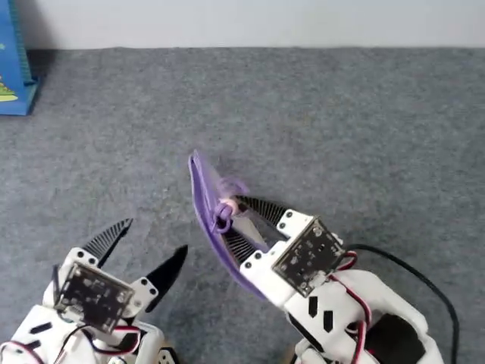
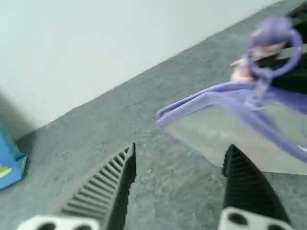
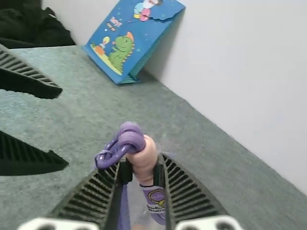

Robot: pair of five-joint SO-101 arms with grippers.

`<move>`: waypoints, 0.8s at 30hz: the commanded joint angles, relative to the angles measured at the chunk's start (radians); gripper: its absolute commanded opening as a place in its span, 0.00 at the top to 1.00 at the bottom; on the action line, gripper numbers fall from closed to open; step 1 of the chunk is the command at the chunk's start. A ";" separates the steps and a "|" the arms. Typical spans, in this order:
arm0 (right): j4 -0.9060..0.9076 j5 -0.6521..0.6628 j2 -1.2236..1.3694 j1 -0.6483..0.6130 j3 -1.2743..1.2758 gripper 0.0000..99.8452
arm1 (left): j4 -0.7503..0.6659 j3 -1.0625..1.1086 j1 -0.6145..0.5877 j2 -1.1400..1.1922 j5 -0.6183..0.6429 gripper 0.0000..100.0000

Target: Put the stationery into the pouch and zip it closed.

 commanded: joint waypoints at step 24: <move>0.051 -0.123 -0.002 -0.087 0.021 0.99 | -0.132 0.157 0.255 -0.008 -0.144 0.72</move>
